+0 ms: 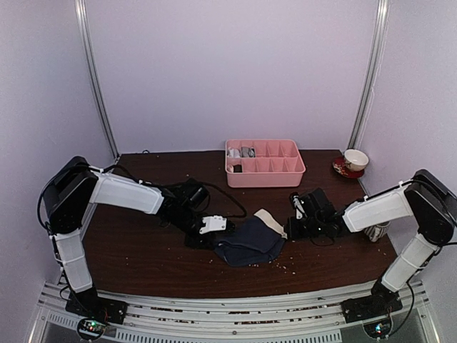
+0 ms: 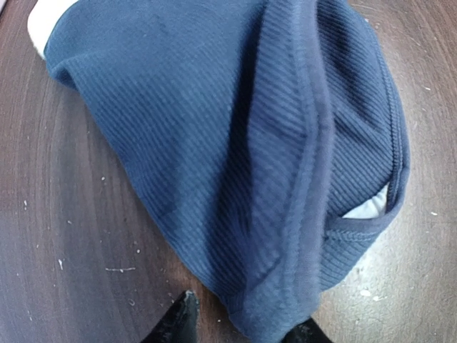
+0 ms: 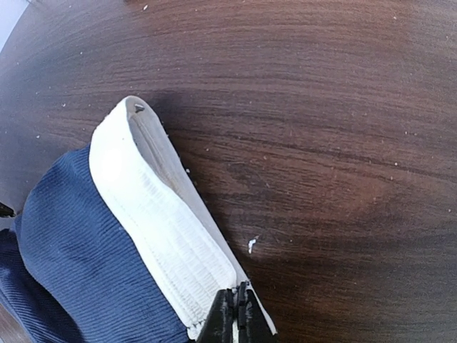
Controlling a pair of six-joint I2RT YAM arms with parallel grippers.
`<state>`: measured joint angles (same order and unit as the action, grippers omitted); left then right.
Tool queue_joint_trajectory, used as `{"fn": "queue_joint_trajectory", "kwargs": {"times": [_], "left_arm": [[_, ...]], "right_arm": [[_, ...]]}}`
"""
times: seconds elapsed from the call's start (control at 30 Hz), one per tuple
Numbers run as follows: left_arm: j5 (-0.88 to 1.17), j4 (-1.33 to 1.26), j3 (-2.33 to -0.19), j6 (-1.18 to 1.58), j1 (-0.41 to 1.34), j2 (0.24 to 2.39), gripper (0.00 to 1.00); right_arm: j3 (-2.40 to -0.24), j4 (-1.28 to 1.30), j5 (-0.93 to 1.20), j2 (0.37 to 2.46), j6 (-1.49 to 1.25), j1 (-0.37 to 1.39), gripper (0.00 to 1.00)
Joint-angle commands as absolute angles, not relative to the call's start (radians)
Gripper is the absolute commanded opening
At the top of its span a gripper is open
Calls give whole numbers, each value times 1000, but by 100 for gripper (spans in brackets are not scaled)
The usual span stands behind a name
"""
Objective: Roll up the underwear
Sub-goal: Adjust the underwear at the center of the board.
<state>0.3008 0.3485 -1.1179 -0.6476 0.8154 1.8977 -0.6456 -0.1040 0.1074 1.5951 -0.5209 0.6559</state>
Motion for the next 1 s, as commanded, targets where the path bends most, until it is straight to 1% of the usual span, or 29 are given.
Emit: {"fn": "queue_joint_trajectory", "kwargs": {"times": [0.0, 0.07, 0.13, 0.37, 0.6, 0.8, 0.97], "left_arm": [[259, 336, -1088, -664, 822, 1890, 37], [247, 337, -1085, -667, 822, 1888, 30], [228, 334, -1076, -673, 822, 1882, 20], [205, 332, -1052, -681, 823, 1840, 0], [171, 330, -1049, -684, 823, 1804, 0], [123, 310, -1029, -713, 830, 1779, 0], [46, 263, -983, -775, 857, 1756, 0]], "right_arm": [[-659, -84, 81, 1571, -526, 661, 0], [-671, -65, 55, 1562, -520, 661, 0], [-683, -38, 19, 1546, -510, 661, 0], [-685, 3, -20, 1478, -504, 660, 0], [-669, 39, -46, 1438, -500, 661, 0], [-640, 40, -57, 1447, -494, 661, 0], [-626, 27, -54, 1467, -494, 663, 0]]}}
